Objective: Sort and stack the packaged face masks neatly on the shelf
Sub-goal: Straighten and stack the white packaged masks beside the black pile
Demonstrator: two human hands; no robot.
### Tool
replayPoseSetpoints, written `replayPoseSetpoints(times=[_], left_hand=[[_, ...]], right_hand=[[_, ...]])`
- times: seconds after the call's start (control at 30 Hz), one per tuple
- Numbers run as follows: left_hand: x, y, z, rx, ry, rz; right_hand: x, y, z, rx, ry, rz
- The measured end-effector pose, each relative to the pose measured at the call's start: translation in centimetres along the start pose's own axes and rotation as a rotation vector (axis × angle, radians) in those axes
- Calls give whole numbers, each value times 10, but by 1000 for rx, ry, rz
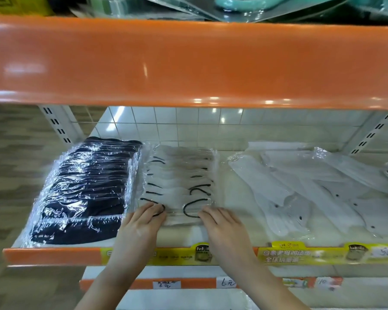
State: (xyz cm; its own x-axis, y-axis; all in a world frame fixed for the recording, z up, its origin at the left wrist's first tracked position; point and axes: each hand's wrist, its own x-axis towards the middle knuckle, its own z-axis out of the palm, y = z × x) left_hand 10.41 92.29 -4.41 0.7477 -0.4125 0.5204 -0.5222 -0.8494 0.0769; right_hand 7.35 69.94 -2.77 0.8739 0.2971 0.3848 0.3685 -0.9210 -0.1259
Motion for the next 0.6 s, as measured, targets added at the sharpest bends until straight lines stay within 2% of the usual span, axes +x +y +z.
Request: replayPoseSetpoints(times=[0.17, 0.3, 0.43, 0.6], left_hand=[[1, 12, -8, -65, -177, -125], [4, 26, -13, -26, -302, -195], [17, 49, -9, -37, -291, -202], [40, 89, -1, -110, -247, -192]], right_hand=[[-7, 0, 3, 40, -70, 34], [-9, -4, -1, 108, -77, 89], [-10, -3, -4, 103, -65, 103], [-22, 20, -21, 119, 32, 174]])
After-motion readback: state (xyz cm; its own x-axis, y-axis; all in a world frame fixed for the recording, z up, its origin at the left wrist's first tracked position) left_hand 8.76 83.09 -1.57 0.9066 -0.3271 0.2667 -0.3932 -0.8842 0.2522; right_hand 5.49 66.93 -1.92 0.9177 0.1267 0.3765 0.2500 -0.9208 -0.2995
